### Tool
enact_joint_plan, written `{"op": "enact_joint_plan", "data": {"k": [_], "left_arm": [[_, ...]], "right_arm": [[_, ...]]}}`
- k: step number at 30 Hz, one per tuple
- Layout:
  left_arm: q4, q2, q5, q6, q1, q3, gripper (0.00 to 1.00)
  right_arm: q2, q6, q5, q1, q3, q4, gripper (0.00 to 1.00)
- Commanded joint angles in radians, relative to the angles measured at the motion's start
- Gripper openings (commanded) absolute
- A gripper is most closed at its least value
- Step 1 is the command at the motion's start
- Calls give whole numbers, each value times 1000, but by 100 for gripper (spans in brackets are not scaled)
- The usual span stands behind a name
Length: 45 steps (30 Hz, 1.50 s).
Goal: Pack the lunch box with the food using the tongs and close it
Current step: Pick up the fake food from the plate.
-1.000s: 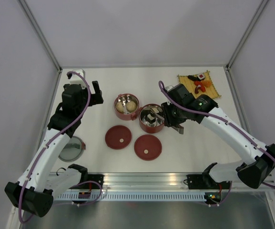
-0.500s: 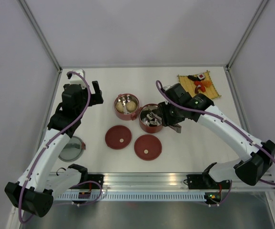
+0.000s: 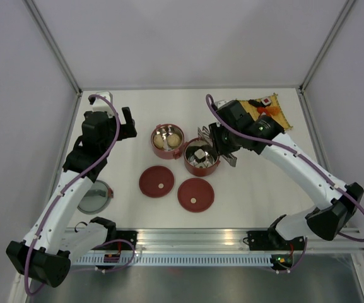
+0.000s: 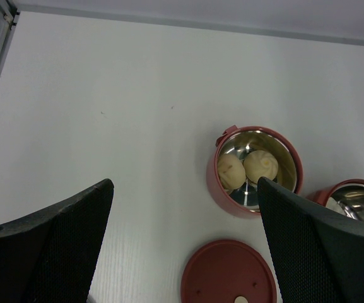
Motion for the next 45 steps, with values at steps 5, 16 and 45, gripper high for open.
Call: {"op": "enact_joint_plan", "data": {"k": [5,16,45], "left_arm": [[14,-26,17,-5,4,25,100],[16,-20,14,-5,4,23,100],[14,23,20,-1,4,20,100]], "right_arm": [[110,-51,51,-107,200,34,40],[295,-104,74,-437,248,182,40],[447,-169,-36,-733,119,325,44]]}}
